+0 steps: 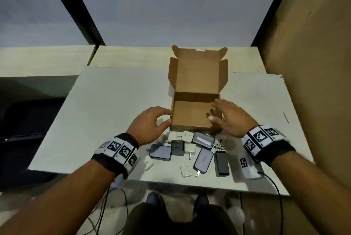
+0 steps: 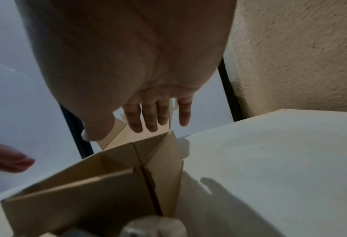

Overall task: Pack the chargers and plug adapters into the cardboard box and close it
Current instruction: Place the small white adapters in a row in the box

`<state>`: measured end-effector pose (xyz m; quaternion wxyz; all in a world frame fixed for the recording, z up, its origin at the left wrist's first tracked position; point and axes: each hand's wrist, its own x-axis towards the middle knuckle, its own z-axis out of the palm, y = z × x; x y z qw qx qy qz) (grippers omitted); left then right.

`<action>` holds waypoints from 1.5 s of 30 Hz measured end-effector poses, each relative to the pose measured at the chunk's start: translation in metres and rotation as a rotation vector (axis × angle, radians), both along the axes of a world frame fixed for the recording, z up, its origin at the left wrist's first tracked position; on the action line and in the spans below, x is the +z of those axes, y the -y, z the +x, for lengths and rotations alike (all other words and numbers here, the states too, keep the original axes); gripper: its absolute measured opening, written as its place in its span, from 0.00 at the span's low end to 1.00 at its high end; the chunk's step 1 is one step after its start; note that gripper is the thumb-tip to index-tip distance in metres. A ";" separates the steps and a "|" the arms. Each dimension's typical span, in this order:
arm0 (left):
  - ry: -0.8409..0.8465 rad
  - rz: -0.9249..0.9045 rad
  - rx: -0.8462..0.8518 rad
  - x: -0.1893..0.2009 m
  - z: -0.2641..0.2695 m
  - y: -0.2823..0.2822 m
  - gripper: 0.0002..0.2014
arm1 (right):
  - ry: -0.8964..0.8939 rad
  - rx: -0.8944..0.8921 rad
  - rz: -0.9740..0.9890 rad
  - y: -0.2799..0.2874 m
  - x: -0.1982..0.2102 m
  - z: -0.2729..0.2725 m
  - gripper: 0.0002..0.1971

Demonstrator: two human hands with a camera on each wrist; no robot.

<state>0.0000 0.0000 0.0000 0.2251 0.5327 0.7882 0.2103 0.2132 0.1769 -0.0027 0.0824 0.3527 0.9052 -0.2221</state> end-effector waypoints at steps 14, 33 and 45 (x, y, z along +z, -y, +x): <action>-0.123 -0.066 -0.499 -0.021 0.004 0.008 0.31 | 0.029 0.215 0.129 -0.005 -0.041 0.024 0.32; -0.285 -0.182 -0.307 -0.058 -0.021 0.020 0.26 | 0.054 -0.003 0.218 0.009 -0.042 0.012 0.42; -0.320 -0.049 -0.145 -0.031 -0.044 0.012 0.26 | 0.124 -0.136 0.170 0.014 -0.043 0.004 0.45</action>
